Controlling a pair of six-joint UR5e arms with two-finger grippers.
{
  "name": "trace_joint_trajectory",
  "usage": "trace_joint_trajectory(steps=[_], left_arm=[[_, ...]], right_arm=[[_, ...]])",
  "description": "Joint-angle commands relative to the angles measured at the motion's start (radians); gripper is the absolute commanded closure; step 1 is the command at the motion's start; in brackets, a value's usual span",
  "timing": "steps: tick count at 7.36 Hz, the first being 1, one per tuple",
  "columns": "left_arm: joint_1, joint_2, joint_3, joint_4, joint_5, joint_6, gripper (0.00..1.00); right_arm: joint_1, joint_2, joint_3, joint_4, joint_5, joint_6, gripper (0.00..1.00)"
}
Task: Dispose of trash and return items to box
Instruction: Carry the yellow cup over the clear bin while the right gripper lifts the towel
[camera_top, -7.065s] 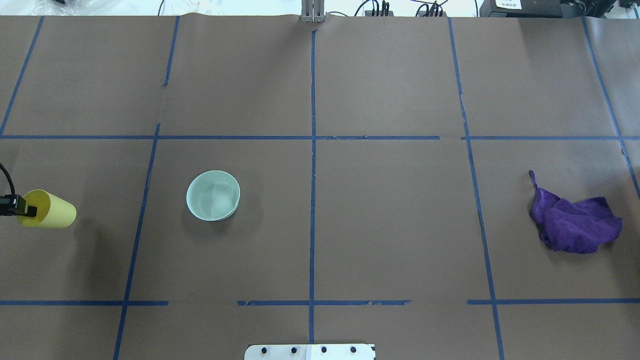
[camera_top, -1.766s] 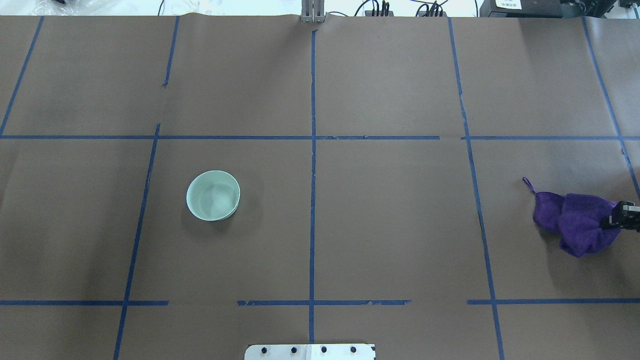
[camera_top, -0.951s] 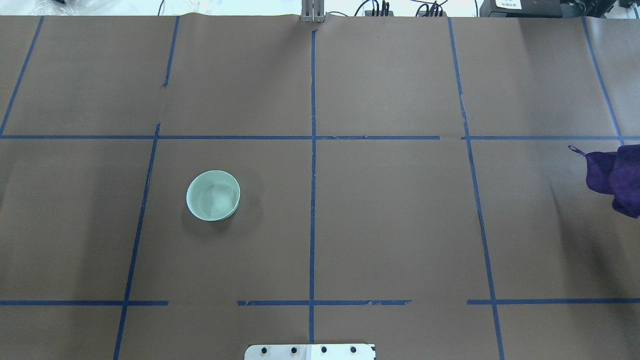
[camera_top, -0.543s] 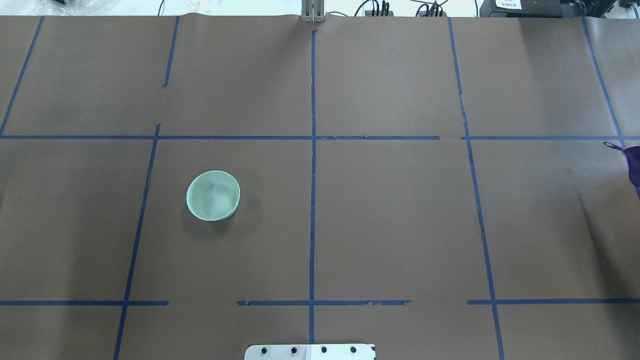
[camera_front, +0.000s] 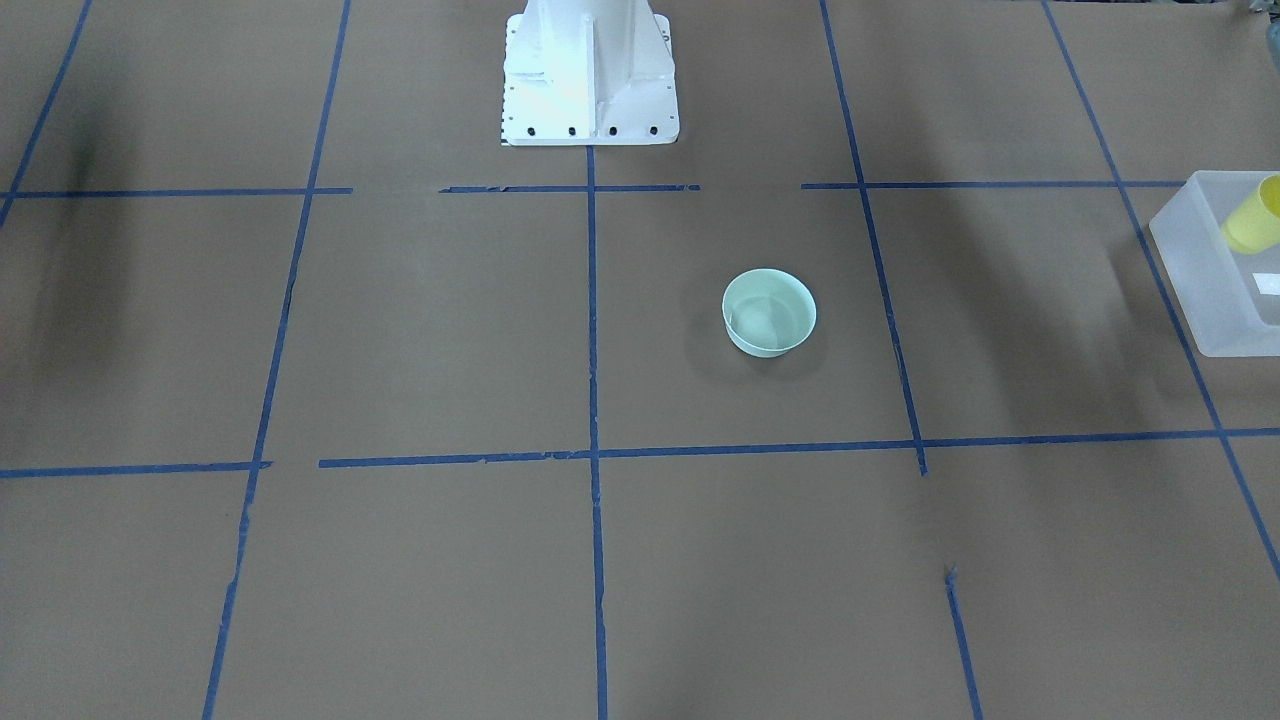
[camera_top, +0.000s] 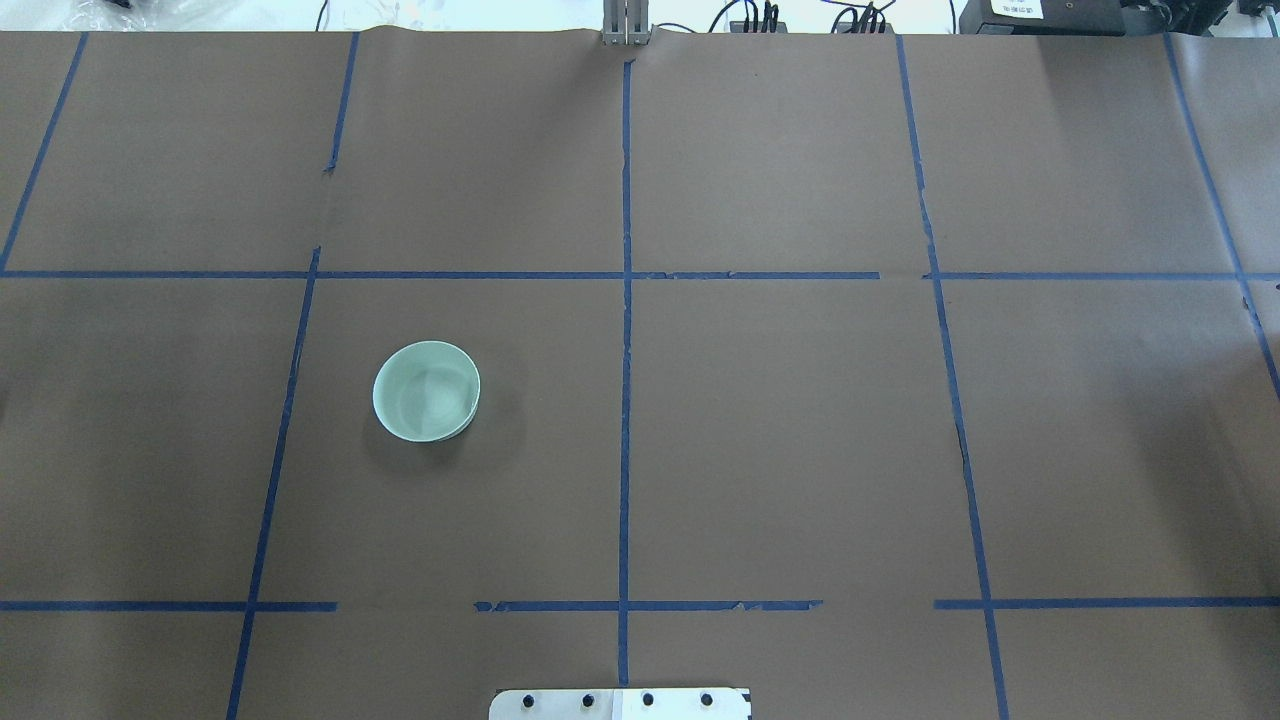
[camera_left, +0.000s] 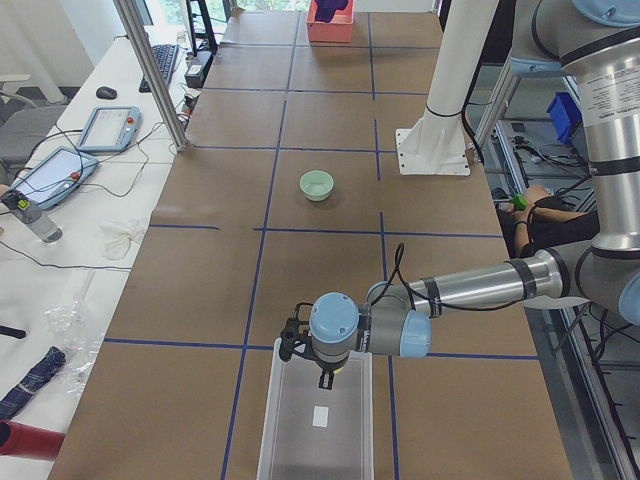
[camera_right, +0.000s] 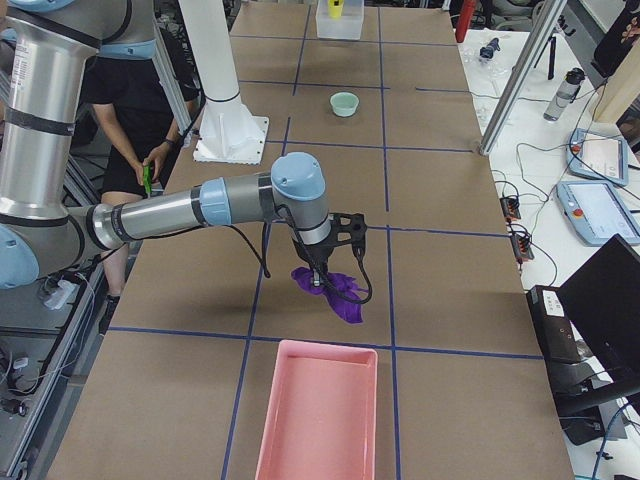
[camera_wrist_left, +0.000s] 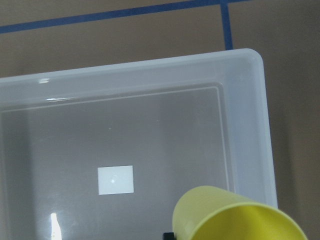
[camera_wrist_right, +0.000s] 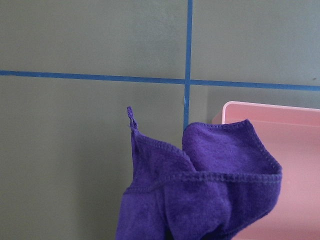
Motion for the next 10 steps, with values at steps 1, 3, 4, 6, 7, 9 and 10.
trace_joint_trajectory(steps=[1,3,4,6,7,9,10], left_arm=[[0.064,0.0,0.078,-0.143,-0.012,-0.067,1.0],[0.065,-0.014,0.113,-0.167,-0.003,-0.068,1.0],[0.065,-0.022,0.119,-0.167,-0.002,-0.068,0.98],[0.065,-0.049,0.15,-0.168,-0.002,-0.068,0.37],[0.065,-0.063,0.159,-0.168,-0.002,-0.065,0.09],[0.061,-0.072,0.097,-0.159,0.001,-0.061,0.0],[0.055,-0.06,-0.015,-0.153,0.011,-0.066,0.0]], right_arm=[[0.042,0.0,-0.016,-0.003,-0.006,-0.059,1.0],[0.073,0.001,-0.016,-0.011,-0.021,-0.097,1.0],[0.079,0.0,-0.014,-0.023,-0.021,-0.099,1.0],[0.09,0.001,-0.014,-0.023,-0.027,-0.114,1.0],[0.093,0.0,-0.014,-0.023,-0.033,-0.117,1.0],[0.096,0.001,-0.016,-0.023,-0.039,-0.119,1.0],[0.095,0.002,-0.014,-0.023,-0.059,-0.119,1.0]])
